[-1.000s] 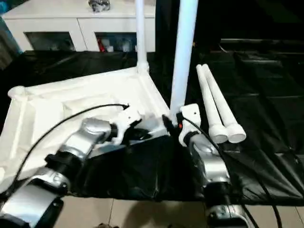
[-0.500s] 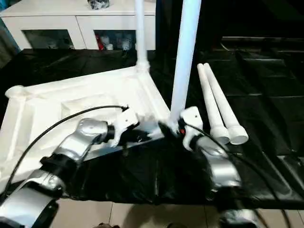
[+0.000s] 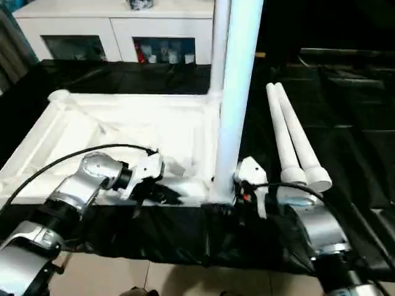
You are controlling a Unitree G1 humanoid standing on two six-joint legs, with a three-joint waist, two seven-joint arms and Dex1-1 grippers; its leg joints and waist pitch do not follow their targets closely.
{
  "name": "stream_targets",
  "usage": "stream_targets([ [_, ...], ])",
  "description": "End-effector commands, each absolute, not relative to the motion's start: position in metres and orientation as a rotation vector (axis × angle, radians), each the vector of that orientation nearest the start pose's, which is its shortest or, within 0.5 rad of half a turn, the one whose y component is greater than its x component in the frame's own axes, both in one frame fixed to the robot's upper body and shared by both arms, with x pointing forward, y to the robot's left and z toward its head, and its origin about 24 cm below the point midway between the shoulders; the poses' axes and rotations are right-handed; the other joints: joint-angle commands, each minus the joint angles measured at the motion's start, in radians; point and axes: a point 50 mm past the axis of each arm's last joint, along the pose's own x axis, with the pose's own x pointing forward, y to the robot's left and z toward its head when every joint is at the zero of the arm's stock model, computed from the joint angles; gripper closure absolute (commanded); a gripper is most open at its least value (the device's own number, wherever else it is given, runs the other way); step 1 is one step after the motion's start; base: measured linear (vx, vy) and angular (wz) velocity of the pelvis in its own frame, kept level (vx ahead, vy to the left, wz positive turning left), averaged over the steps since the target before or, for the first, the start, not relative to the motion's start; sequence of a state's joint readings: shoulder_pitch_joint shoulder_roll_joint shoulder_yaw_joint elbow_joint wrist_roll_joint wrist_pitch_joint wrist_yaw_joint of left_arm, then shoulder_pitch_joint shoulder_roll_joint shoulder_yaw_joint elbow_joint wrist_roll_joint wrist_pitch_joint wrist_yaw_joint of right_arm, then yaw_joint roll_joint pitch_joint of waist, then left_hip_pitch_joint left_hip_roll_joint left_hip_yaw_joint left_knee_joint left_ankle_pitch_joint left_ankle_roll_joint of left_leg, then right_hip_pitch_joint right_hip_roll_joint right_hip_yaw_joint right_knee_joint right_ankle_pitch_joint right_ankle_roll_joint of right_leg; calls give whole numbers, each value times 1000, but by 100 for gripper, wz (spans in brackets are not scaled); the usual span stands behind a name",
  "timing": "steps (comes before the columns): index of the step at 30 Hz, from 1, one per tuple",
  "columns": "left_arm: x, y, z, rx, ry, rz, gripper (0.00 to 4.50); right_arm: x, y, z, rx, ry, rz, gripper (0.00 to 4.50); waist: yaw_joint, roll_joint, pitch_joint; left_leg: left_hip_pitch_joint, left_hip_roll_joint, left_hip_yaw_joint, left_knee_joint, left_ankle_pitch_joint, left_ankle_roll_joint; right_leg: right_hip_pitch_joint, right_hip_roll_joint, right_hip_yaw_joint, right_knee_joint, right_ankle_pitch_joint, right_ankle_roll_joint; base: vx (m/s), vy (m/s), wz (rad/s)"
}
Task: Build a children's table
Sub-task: Rotate leg to tighten
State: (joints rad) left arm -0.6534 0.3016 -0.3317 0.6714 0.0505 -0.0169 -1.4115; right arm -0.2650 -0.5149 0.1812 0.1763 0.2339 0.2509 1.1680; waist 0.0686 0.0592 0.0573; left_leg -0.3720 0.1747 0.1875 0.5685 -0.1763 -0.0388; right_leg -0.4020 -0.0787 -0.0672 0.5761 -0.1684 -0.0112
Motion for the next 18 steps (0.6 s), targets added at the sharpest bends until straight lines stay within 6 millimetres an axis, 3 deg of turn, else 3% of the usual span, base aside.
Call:
stream_targets([
  [1, 306, 92, 58, 457, 381, -1699, 450, 256, -158, 47, -150, 416, 1349, 92, 0, -14, -52, 9, 60, -19, -63, -237, 95, 48, -72, 45, -71, -268, -231, 0, 0, 0],
  [8, 304, 95, 58, 457, 390, -1727, 450, 255, -157, 49, -131, 436, 1376, 159, 7, -13, -52, 10, 60, -20, -62, -231, 87, 48, -73, 45, -71, -268, -229, 0, 0, 0],
  [14, 304, 97, 57, 462, 402, -1728, 450, 252, -153, 47, -114, 446, 1390, 176, 8, -10, -52, 10, 60, -21, -64, -237, 82, 49, -72, 44, -70, -266, -230, 0, 0, 0],
  [18, 308, 93, 54, 436, 402, -1647, 450, 256, -148, 41, -87, 416, 1291, 177, 7, -10, -51, 11, 60, -20, -65, -249, 74, 48, -72, 44, -72, -275, -229, 0, 0, 0],
])
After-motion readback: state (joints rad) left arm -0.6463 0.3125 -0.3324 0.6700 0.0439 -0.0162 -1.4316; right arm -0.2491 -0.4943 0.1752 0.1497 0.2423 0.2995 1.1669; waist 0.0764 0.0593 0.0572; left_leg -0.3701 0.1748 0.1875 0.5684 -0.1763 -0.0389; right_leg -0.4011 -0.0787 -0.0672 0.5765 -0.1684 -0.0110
